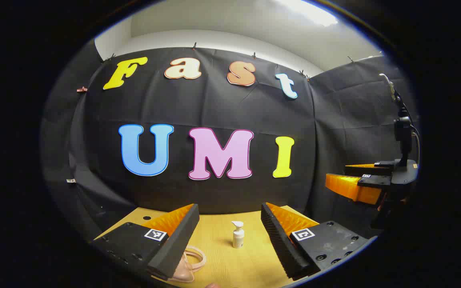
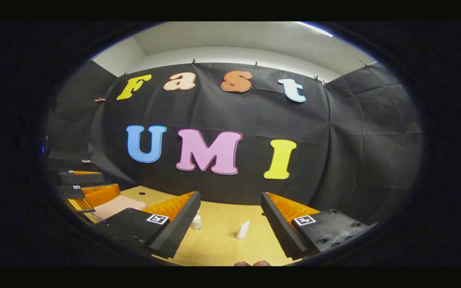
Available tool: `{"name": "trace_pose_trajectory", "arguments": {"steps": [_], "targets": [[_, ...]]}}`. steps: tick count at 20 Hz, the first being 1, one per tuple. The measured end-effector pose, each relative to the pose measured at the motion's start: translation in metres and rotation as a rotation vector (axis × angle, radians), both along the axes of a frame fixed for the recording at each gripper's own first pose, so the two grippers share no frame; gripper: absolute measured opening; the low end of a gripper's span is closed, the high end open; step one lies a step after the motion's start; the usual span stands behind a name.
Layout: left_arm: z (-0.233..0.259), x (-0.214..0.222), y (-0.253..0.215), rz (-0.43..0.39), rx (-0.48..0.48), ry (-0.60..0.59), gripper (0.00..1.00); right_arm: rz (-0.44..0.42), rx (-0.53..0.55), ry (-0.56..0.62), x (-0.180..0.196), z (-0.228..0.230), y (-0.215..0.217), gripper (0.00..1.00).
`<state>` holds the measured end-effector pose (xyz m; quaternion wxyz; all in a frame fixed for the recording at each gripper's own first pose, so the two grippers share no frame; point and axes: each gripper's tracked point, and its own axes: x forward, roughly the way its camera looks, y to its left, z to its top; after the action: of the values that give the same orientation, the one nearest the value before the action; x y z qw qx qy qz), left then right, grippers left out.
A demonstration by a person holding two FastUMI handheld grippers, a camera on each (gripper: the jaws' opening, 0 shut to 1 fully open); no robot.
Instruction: First open the suitcase, pack the skin care products into it, and then close the suitcase.
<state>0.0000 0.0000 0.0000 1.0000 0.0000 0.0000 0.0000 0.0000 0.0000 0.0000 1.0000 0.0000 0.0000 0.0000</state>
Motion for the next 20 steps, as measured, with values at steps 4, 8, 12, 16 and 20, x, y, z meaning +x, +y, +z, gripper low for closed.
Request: {"name": "trace_pose_trajectory", "arguments": {"steps": [4,8,12,16,20], "targets": [[-0.003,0.002,0.005,0.003,-0.005,0.01,0.97,0.0,0.0,0.0,0.0,0.0,0.0,0.97],[-0.009,0.002,0.006,0.0,-0.011,0.021,0.98,0.0,0.0,0.0,0.0,0.0,0.0,0.97],[-0.019,0.004,0.009,-0.001,0.0,0.05,0.98,0.0,0.0,0.0,0.0,0.0,0.0,0.97],[-0.039,0.011,0.015,0.004,-0.012,0.093,0.97,0.0,0.0,0.0,0.0,0.0,0.0,0.96],[-0.083,0.033,0.031,0.034,-0.014,0.189,0.98,0.002,-0.012,-0.02,0.002,0.004,-0.003,0.97]]}}
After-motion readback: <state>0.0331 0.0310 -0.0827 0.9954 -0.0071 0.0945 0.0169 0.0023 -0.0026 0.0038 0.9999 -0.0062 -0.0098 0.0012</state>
